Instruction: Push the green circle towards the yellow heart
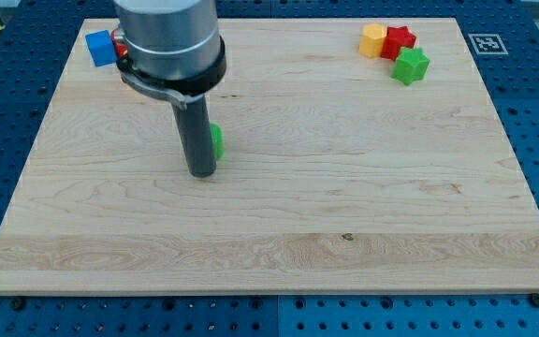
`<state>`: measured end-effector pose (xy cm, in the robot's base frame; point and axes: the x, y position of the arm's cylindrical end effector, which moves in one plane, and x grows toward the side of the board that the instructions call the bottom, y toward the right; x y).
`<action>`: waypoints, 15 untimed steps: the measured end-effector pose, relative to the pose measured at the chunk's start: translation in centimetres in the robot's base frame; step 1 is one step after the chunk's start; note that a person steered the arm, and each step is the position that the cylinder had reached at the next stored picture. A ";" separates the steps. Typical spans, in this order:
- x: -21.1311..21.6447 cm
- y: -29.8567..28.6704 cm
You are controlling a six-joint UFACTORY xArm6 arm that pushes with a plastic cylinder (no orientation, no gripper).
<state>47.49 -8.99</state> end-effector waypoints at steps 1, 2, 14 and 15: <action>-3.2 -1.0; -7.0 -2.3; -8.3 0.8; -8.7 -0.7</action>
<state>38.80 -9.71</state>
